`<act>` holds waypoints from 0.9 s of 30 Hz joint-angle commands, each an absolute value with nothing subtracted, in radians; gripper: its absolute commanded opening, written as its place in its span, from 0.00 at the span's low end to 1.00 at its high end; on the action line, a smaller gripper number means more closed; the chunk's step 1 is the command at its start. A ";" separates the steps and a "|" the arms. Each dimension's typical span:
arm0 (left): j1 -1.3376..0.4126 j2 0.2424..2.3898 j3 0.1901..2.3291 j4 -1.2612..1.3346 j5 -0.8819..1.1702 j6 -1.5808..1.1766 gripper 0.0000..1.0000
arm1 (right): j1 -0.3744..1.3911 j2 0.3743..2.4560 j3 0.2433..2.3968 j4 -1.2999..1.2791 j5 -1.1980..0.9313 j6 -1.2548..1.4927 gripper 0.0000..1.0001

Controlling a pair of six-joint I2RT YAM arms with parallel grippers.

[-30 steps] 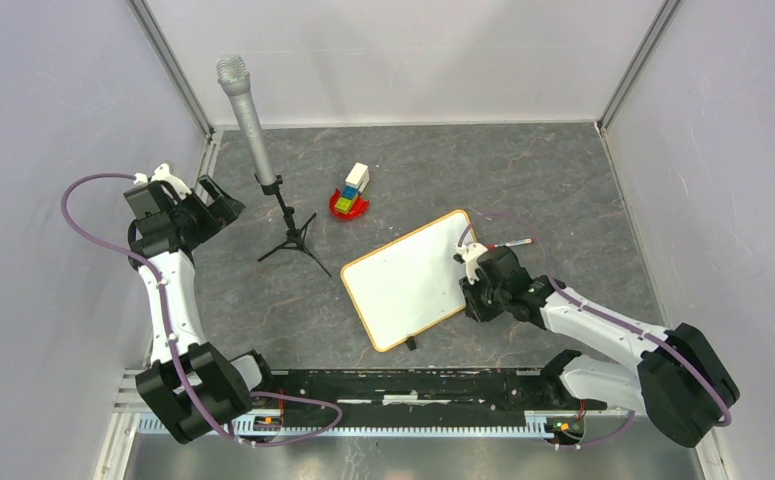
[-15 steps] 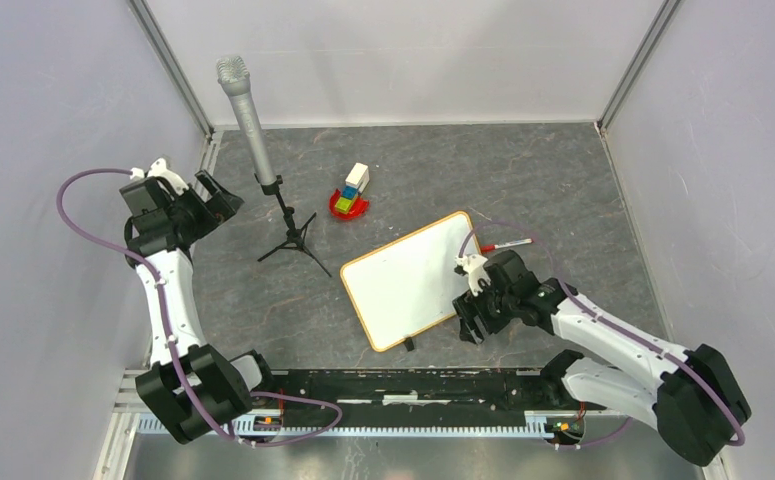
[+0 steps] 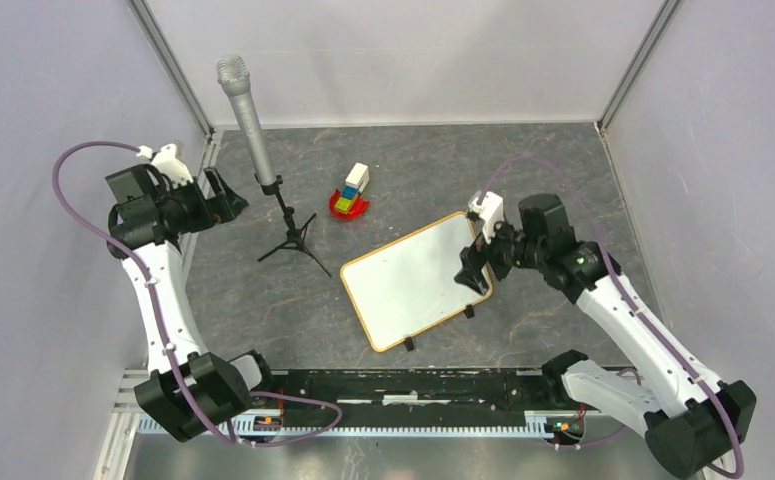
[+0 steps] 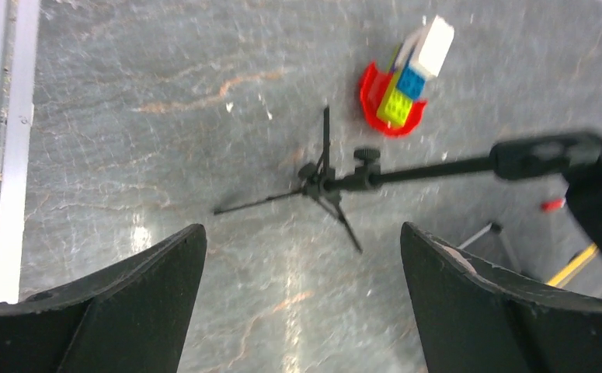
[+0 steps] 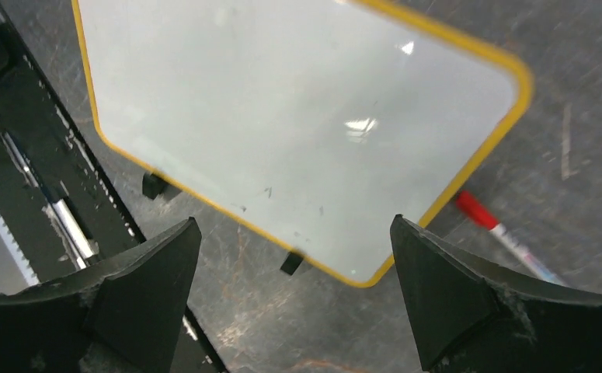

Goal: Write a sentence on the whiteboard
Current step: Open the whiteboard marker at the center of the board.

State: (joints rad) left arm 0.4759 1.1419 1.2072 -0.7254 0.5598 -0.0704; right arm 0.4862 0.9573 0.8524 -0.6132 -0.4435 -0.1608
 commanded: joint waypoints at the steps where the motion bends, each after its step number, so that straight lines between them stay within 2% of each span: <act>1: 0.478 1.150 1.243 -1.020 0.635 0.337 1.00 | 0.403 1.040 1.013 -0.680 -0.539 -0.299 0.98; 9: 0.467 1.046 1.140 -1.349 0.610 0.853 1.00 | 0.152 1.196 1.136 -0.705 -0.593 -0.463 0.98; 13: 0.408 1.033 1.116 -1.409 0.563 0.964 1.00 | -0.038 1.288 1.195 -0.775 -0.714 -0.614 0.98; 21: 0.056 0.991 1.102 -1.422 0.463 0.902 1.00 | -0.094 1.412 1.202 -0.882 -0.591 -1.084 0.98; 27: -0.122 1.019 1.116 -1.399 0.447 0.779 1.00 | -0.092 1.585 1.292 -0.971 -0.531 -1.317 0.92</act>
State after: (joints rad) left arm -0.0357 1.0119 1.0973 -1.4010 0.4744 0.8608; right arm -0.0933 1.5017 1.2163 -0.9058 -0.5804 -1.0912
